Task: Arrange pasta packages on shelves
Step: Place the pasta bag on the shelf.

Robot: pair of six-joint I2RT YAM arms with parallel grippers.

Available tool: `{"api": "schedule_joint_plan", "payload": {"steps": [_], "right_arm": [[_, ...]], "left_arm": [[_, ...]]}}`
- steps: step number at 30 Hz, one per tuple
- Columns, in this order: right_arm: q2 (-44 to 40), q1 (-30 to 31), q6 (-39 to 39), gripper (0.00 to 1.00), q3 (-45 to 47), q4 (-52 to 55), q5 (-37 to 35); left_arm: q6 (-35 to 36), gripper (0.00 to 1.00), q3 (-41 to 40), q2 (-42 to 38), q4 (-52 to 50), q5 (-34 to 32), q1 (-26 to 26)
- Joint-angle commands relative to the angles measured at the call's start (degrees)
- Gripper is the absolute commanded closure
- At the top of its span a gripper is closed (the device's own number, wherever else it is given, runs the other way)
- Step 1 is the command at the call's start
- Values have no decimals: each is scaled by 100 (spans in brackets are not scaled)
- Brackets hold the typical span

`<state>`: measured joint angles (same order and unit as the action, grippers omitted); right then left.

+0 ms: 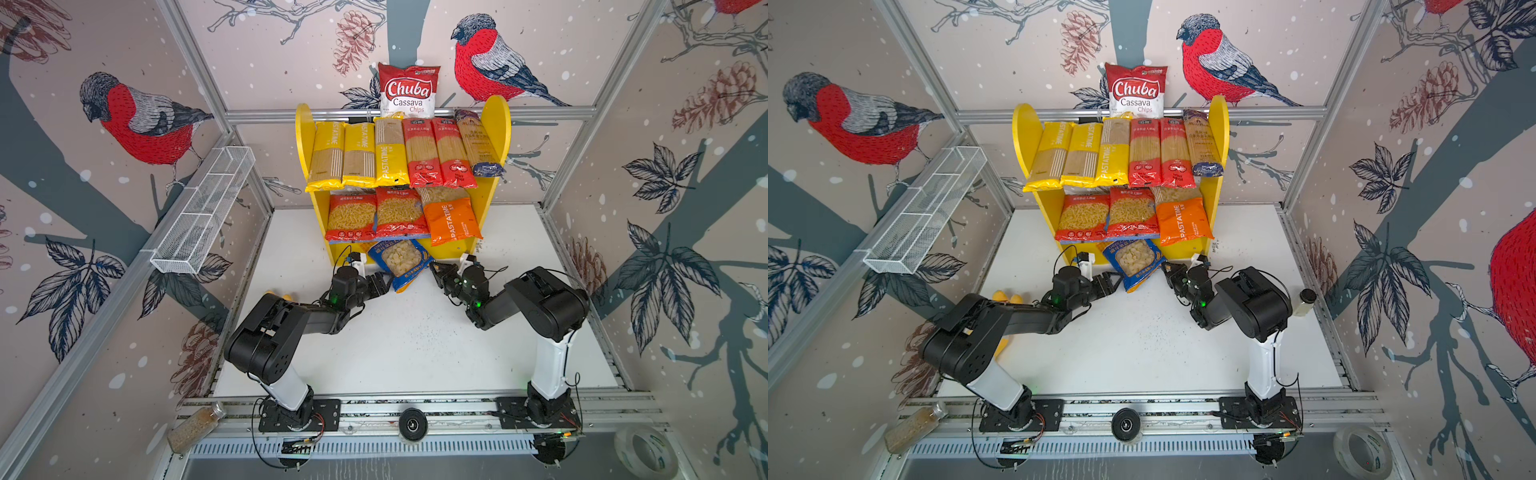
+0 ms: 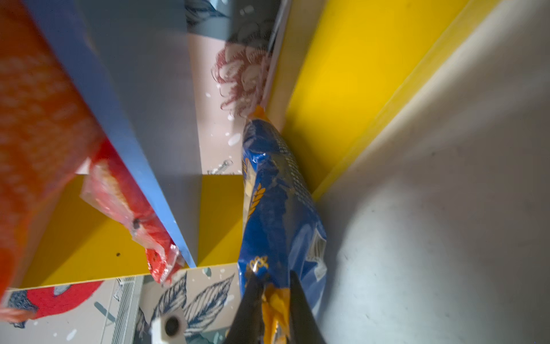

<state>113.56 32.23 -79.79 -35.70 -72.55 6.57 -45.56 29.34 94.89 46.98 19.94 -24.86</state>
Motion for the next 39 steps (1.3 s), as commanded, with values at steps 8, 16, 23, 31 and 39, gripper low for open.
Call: {"api": "schedule_joint_plan", "payload": {"steps": [8,16,23,31,39], "right_arm": [[13,376,-556,100,168,-828,204],[-178,466,-393,100,349,-377,421],[255,412,-382,100,-95,-266,504],[18,301,-178,84,-294,585,938],[-187,-23,1091,44,-305,2388,1804]], "left_arm": [[-365,21,622,936,1150,420,298],[-181,26,1661,1676,1094,559,298],[423,25,1845,1406,703,366,367],[441,25,990,620,2,319,388],[93,23,-90,169,218,187,403]]}}
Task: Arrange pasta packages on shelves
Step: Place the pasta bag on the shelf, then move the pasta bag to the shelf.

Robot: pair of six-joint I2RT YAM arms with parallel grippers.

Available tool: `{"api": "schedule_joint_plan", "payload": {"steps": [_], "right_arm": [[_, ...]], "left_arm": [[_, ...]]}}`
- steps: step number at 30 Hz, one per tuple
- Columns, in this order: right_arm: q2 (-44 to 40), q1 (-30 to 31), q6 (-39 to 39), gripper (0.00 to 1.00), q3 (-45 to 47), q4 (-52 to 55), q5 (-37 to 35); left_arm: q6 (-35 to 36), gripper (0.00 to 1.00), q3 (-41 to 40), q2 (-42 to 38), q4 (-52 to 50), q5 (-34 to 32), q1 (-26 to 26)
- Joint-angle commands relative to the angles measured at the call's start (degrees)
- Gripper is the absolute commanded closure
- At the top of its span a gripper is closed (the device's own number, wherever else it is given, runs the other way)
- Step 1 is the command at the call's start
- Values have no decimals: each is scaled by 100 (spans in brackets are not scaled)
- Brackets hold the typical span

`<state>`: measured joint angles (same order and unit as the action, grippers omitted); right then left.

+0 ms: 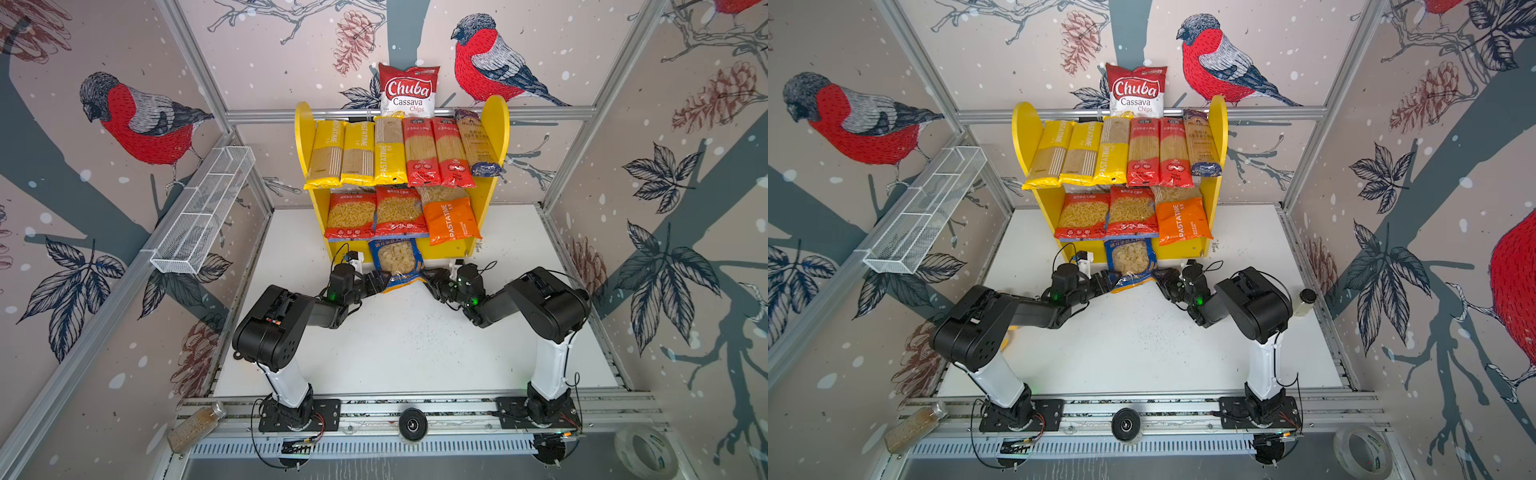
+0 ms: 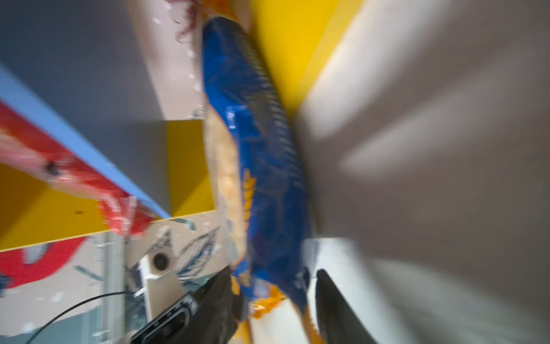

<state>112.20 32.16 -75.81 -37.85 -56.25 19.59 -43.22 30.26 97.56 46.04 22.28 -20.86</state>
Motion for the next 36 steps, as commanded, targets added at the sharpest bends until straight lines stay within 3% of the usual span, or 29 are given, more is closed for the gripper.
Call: {"api": "schedule_joint_plan", "payload": {"steps": [1,4,7,12,15,19,22,29,36], "right_arm": [[-34,-25,821,42,-161,883,617],[29,-35,1098,36,-367,1126,808],[110,-35,1291,37,-584,1247,742],[330,-27,1020,58,-836,565,821],[337,63,651,74,-840,-87,723],[352,157,275,86,-897,-685,448],[390,150,36,89,-1003,-1011,194],[604,131,2,89,-1560,-861,-34],[1161,86,-205,81,-1691,-802,-35]], "left_arm": [[-224,23,-269,-127,414,13,1],[-594,23,-552,-105,953,145,-19],[-882,25,-601,221,1482,220,-135],[-1264,35,-545,773,2315,266,-225],[-1256,54,-342,833,2268,303,-204],[-1010,83,32,637,1775,281,-5],[-752,91,418,550,1329,260,143],[-63,92,1104,808,520,-13,219],[-139,84,1040,1187,761,-75,395]]}}
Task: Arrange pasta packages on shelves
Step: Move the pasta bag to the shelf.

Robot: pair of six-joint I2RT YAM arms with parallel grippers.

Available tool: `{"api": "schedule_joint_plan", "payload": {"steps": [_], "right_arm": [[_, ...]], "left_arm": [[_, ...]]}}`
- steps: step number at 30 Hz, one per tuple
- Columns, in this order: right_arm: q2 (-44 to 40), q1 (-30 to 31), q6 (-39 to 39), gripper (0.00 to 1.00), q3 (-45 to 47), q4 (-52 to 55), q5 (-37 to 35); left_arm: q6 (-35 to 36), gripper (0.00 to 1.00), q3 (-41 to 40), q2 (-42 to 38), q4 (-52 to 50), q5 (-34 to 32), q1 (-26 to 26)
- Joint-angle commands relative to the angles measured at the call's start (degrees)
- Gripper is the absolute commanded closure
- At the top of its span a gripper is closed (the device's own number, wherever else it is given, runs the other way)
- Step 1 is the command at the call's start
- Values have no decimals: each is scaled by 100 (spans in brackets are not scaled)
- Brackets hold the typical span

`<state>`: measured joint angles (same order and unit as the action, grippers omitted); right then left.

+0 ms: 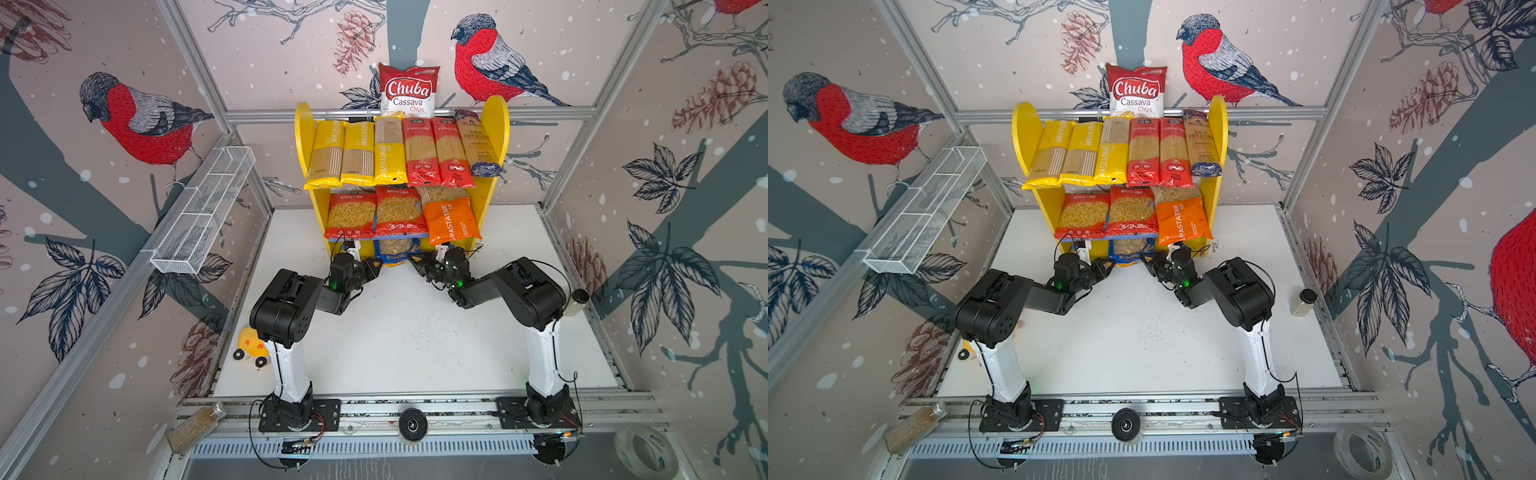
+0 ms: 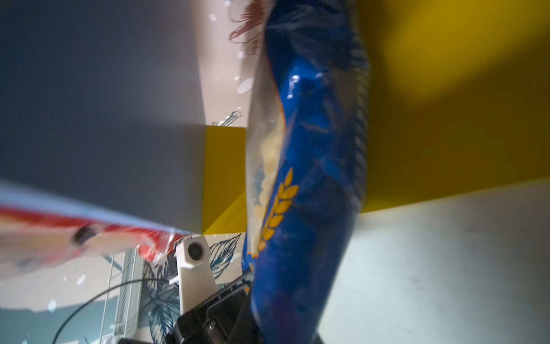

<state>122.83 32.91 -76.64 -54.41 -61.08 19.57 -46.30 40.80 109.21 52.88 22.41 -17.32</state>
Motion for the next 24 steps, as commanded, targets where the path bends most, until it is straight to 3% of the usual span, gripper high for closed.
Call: {"api": "schedule_joint_plan", "payload": {"steps": [1,11,20,24], "right_arm": [[136,25,-119,79,-39,-296,-25],[229,6,-57,68,-175,-153,87],[-530,-122,350,41,317,326,328],[-962,-170,424,34,864,441,354]], "left_arm": [[216,83,-10,22,37,-97,51],[323,78,161,83,72,-102,107],[-65,48,-516,-400,329,-174,106],[-373,41,-974,-646,667,-133,104]]}}
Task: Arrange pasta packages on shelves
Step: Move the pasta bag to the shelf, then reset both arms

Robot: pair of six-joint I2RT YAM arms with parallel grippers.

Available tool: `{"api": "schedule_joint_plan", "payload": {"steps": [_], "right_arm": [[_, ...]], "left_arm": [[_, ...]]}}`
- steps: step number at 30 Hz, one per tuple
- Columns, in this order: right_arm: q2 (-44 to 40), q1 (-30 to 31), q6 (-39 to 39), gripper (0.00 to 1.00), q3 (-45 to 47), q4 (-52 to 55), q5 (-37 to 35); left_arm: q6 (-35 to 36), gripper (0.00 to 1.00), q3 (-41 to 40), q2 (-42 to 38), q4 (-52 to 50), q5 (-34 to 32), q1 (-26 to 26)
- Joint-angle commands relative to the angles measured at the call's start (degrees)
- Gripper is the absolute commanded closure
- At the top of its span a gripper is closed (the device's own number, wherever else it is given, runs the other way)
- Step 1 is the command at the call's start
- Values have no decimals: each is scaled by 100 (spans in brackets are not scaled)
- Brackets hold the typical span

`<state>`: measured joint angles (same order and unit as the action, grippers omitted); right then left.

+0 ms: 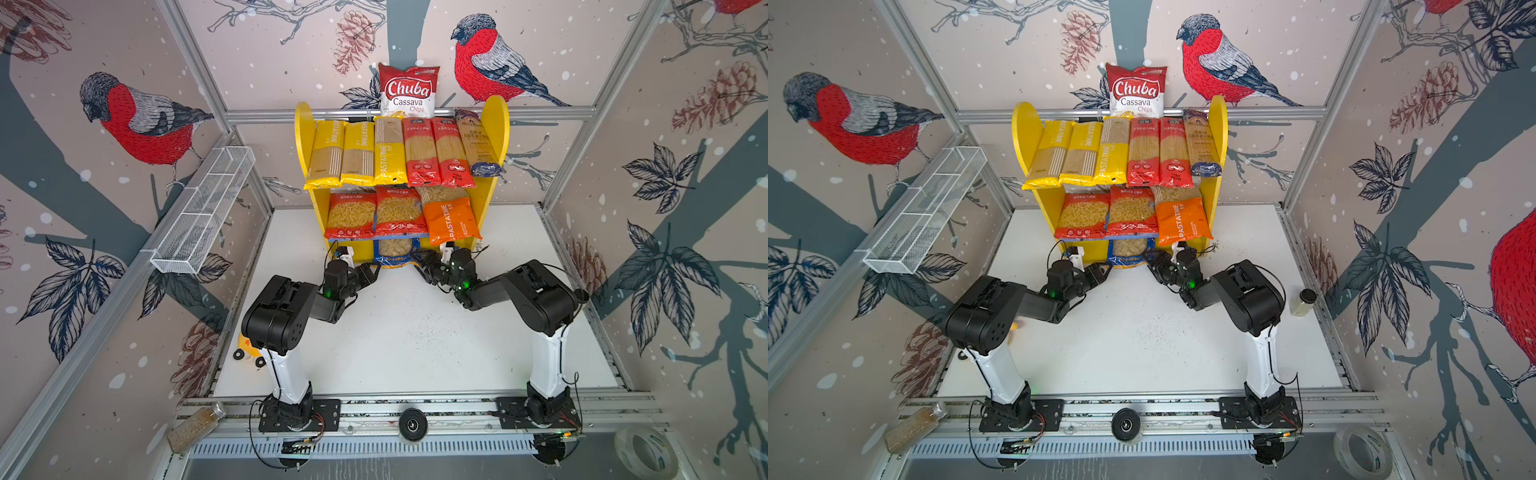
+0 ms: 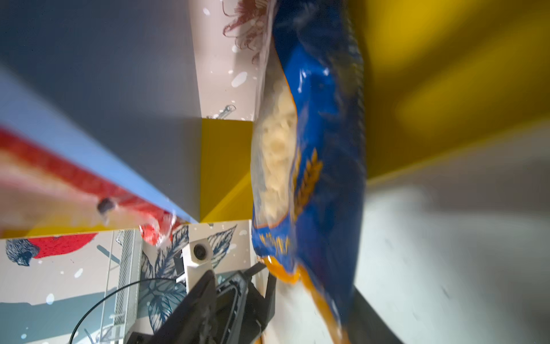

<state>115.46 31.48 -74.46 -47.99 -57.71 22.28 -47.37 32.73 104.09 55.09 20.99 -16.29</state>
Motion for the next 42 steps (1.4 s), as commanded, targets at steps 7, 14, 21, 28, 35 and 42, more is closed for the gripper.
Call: {"api": "schedule_joint_plan", "payload": {"steps": [7,14,21,28,35,42], "right_arm": [[-1238,-46,1059,33,923,1086,81],[-2931,-101,3031,32,1296,3339,-1053],[-4780,-1089,3862,34,1914,4128,-1608],[-5707,-1646,5858,19,1877,4117,-3898],[-5952,-3073,5408,20,2841,2776,-4493],[-4661,-3002,6011,21,3348,851,-4813]], "left_arm": [[-293,38,-767,-970,288,-77,-45],[436,37,-1214,-2633,-1451,-1098,-316],[1792,35,-998,-4662,-3388,-3233,-811],[4102,29,-1817,-5512,-1921,-5227,-1126],[4505,22,-2697,-3985,907,-7081,-541],[4477,13,-1773,-2753,173,-5253,196]]}}
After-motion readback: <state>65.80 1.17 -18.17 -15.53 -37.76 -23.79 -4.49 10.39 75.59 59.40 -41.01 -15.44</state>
